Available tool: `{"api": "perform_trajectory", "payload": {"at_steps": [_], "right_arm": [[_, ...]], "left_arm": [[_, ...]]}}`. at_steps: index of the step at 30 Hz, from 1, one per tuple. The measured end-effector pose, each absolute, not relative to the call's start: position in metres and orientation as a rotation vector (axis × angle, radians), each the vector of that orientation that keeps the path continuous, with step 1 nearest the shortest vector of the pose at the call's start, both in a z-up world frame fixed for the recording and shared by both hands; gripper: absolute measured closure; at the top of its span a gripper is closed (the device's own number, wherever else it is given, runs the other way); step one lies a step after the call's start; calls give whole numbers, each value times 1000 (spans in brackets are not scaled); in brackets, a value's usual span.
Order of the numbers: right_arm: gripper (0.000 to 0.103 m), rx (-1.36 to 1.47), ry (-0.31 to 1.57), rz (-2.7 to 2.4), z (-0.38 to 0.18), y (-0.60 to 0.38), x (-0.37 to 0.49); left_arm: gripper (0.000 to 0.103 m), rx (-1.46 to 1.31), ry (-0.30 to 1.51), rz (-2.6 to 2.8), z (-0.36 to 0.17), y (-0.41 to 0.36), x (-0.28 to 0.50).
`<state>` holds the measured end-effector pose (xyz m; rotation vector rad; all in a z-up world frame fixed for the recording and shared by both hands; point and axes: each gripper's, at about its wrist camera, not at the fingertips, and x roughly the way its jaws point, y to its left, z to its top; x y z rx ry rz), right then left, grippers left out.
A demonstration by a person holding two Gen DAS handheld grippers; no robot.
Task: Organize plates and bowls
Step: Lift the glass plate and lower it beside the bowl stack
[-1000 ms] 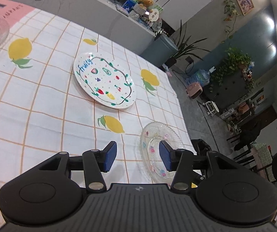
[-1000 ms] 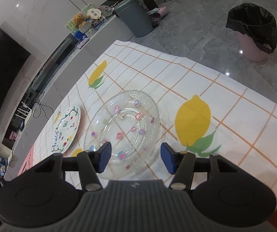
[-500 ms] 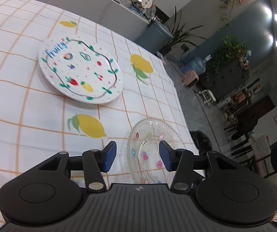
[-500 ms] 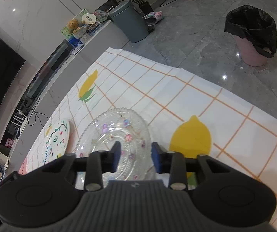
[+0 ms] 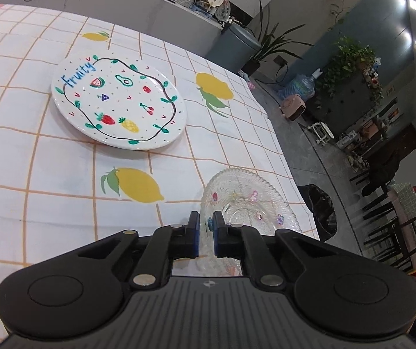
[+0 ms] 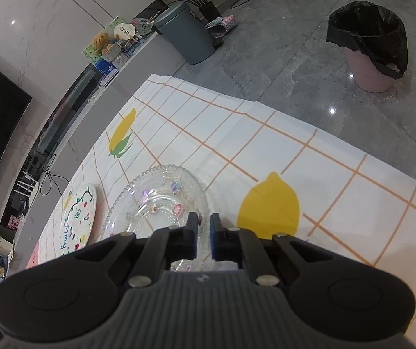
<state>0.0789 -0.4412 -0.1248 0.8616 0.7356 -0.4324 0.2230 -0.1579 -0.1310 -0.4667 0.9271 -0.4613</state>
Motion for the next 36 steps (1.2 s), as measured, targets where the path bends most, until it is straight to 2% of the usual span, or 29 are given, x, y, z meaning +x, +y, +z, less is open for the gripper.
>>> {"api": "perform_trajectory", "payload": {"at_steps": [12, 21, 36], "right_arm": [[97, 871, 781, -318, -108, -411, 64], [96, 866, 823, -190, -94, -368, 45], [96, 734, 892, -105, -93, -311, 17]], "left_arm": [[94, -529, 913, -396, -111, -112, 182], [94, -518, 835, -324, -81, -69, 126], [94, -564, 868, -235, -100, -28, 66]]}}
